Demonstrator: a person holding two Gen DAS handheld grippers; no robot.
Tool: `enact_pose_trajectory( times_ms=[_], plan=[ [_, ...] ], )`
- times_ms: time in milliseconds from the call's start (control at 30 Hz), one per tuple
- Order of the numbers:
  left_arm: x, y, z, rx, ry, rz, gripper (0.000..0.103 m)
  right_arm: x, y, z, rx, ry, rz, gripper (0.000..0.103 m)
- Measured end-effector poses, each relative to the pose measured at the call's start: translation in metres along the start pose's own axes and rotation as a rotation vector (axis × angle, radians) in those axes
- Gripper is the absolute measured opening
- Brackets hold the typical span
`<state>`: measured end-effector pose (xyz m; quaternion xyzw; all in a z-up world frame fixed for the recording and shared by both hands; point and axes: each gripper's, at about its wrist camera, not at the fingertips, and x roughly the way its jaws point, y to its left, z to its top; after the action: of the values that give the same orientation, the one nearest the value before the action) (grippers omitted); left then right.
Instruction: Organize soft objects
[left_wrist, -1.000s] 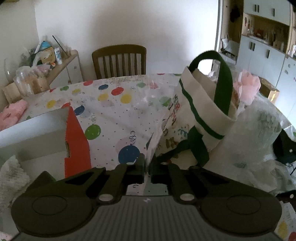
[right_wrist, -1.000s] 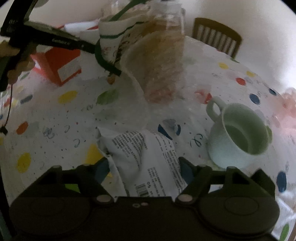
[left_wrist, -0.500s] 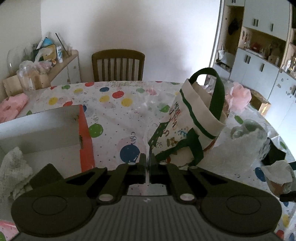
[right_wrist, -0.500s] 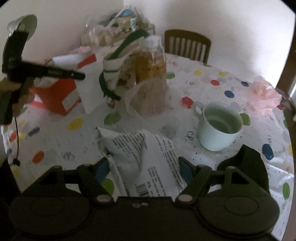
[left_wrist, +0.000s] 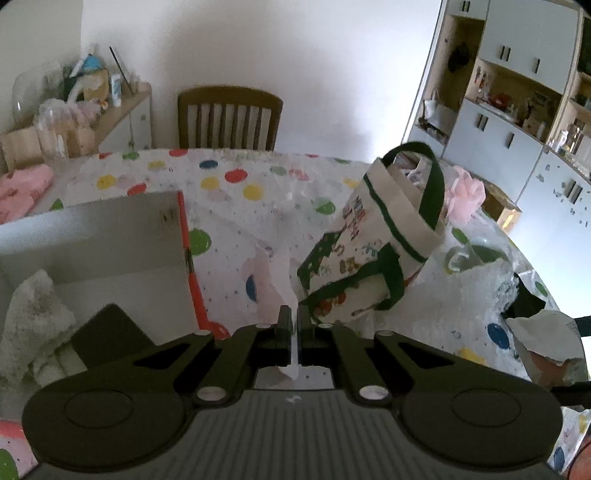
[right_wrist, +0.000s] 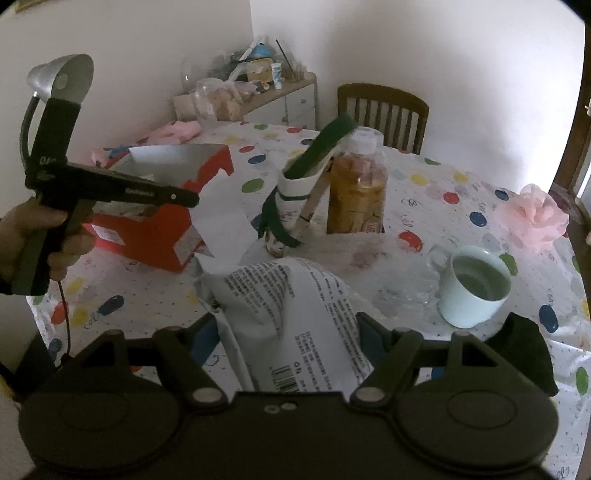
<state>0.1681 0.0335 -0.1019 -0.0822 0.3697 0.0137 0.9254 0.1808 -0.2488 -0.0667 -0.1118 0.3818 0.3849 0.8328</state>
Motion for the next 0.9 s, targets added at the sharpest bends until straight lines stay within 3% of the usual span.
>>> enact_pose_trajectory(
  times_ms=[167,500,733,900],
  plan=[
    [0.002,0.002,-0.005,0.028,0.034,-0.01,0.003,0.002,0.006,-0.002,0.033,-0.002,0.007,0.077],
    [0.021,-0.002,-0.016,0.049,0.108,0.043,0.003,0.004,0.003,-0.015,0.067,0.002,0.033,0.077],
    [0.039,-0.032,-0.021,0.167,0.11,0.155,0.003,0.005,0.001,-0.021,0.059,0.015,0.051,0.077],
    [0.044,-0.045,-0.027,0.17,0.125,0.159,0.004,0.005,-0.007,-0.024,0.057,0.02,0.068,0.077]
  ],
)
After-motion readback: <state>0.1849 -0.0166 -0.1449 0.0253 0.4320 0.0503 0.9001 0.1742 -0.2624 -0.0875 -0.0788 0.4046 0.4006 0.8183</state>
